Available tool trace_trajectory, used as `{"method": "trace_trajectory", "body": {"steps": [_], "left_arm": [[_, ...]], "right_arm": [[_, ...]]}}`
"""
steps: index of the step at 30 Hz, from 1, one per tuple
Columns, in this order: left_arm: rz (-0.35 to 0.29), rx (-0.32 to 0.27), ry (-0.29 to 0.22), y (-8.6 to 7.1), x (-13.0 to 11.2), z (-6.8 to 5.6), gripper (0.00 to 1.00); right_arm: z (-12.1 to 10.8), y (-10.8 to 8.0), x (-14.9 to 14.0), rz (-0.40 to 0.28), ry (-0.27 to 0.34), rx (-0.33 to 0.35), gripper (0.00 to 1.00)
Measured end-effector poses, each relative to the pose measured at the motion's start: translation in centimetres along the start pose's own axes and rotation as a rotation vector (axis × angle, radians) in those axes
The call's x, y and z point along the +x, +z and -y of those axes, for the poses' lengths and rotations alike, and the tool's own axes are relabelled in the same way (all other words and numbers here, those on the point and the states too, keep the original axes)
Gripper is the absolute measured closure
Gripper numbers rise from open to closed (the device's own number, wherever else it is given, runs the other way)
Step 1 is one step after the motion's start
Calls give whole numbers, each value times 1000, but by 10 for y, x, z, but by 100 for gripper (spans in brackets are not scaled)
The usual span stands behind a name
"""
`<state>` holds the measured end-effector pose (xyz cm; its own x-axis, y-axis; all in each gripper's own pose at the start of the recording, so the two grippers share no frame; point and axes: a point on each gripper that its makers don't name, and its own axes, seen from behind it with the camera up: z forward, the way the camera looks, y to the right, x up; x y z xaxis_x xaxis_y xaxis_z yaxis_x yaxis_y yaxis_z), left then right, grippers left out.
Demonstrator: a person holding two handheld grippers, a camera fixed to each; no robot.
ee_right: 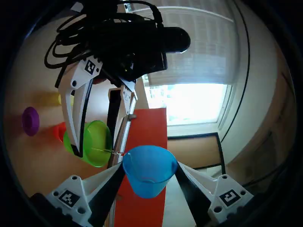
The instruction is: Pour water
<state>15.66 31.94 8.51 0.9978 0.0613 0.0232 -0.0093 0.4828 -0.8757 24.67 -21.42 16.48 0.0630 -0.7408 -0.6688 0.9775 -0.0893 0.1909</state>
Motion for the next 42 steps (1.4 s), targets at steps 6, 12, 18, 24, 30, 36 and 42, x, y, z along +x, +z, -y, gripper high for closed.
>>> {"method": "trace_trajectory", "body": {"steps": [6, 12, 18, 24, 30, 36, 42], "left_arm": [[0, -1, 2, -1, 1, -2, 9], [-2, -5, 2, -2, 2, -3, 10], [-4, -2, 4, -2, 3, -2, 10], [-5, -2, 5, -2, 4, -3, 10], [-6, -5, 7, -1, 4, -3, 10], [-6, -4, 9, -1, 4, -4, 10], [-8, -4, 9, -2, 5, -5, 10]], "right_arm": [[0, 1, 1, 2, -9, -2, 7], [-1, 1, 2, 1, -12, -3, 7], [-1, 2, 3, 1, -19, -3, 7], [-1, 2, 3, 4, -31, -3, 7], [-1, 2, 5, 3, -38, -5, 7], [-1, 1, 7, 4, -48, -5, 7], [-2, 1, 9, 4, -58, -9, 7]]}}
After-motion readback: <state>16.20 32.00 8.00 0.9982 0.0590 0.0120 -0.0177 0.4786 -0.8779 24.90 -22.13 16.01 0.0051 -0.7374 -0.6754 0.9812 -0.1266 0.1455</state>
